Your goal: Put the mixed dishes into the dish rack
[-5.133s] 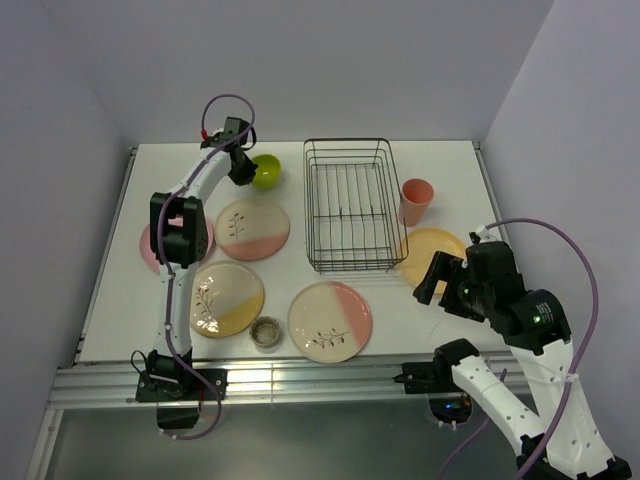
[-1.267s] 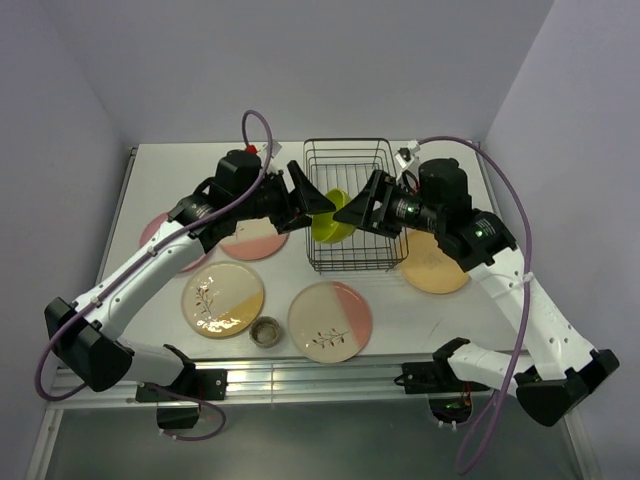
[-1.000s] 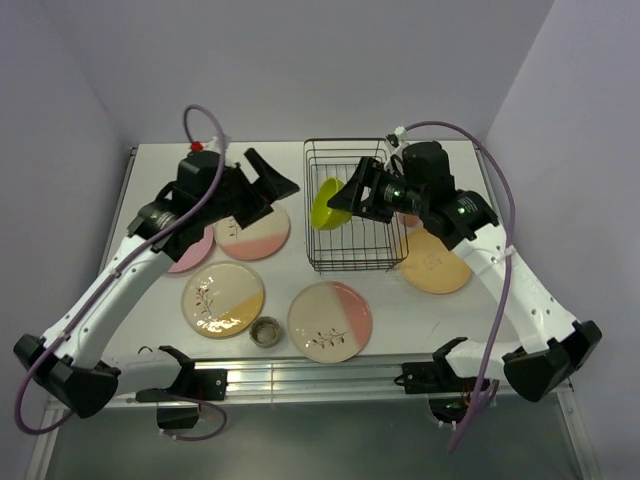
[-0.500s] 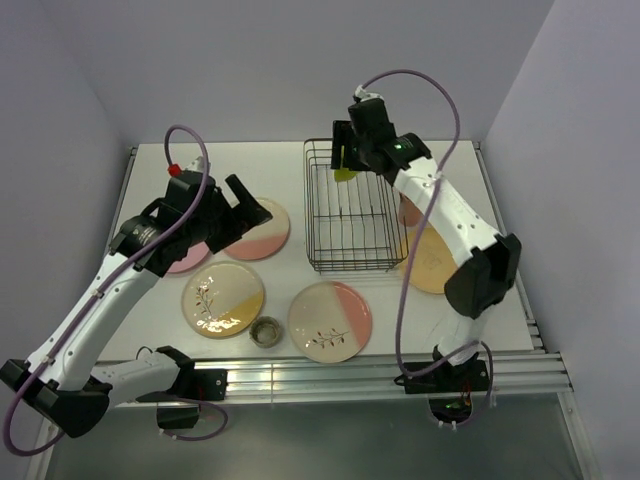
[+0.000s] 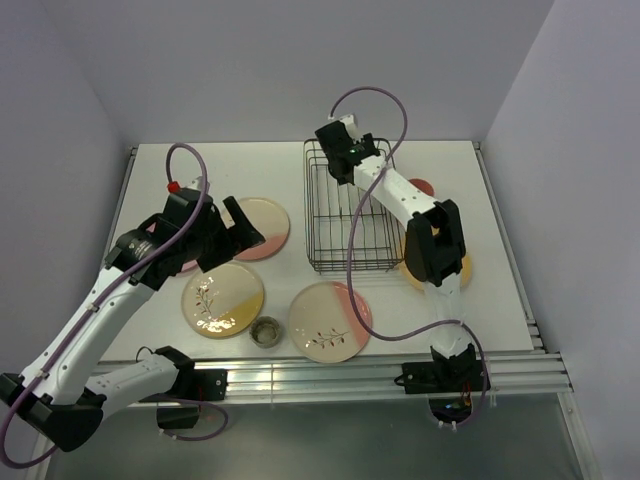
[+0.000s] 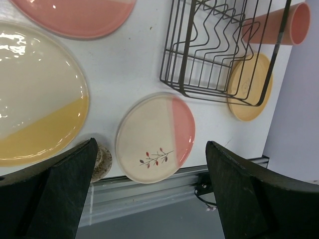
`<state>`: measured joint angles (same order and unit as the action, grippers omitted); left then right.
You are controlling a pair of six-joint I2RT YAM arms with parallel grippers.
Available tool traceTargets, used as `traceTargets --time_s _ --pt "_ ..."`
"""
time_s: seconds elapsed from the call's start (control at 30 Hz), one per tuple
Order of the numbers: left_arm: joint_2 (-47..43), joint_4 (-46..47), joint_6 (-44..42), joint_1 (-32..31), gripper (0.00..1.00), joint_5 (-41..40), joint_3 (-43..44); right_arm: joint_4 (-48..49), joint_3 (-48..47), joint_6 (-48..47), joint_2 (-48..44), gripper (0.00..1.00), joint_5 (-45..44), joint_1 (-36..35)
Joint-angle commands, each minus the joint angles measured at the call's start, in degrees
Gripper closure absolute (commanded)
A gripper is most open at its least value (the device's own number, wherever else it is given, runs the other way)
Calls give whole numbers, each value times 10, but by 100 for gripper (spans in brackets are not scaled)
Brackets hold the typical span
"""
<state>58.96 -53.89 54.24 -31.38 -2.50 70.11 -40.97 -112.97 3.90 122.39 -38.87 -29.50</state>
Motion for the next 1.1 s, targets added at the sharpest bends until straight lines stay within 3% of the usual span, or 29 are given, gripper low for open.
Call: traceTargets --time_s 0.0,0.33,0.4,0.43,0.5,0.53,0.63,1.07 --pt "-8 4 -24 -1 4 14 -7 41 -52 -33 26 100 -72 -9" --pt "-8 -35 -37 -2 4 -7 -7 58 -81 -64 111 100 -115 -18" --pt "-13 -41 -38 -1 3 -9 -11 57 -82 -64 116 88 -110 -23" --pt "-17 -42 -37 -1 3 -9 -14 58 -83 -65 116 72 -105 -24" --pt "-25 -38 -34 -2 4 -6 -24 56 -90 -62 120 50 -96 -28" --pt "-28 -37 -33 -1 4 -4 -27 55 -92 -60 121 24 -91 -28" --pt "-29 -40 -31 -1 3 -1 -30 55 -95 -55 119 1 -88 -32" --pt "-17 -82 -32 -1 2 -36 -22 1 -153 1 52 0 -36 -68"
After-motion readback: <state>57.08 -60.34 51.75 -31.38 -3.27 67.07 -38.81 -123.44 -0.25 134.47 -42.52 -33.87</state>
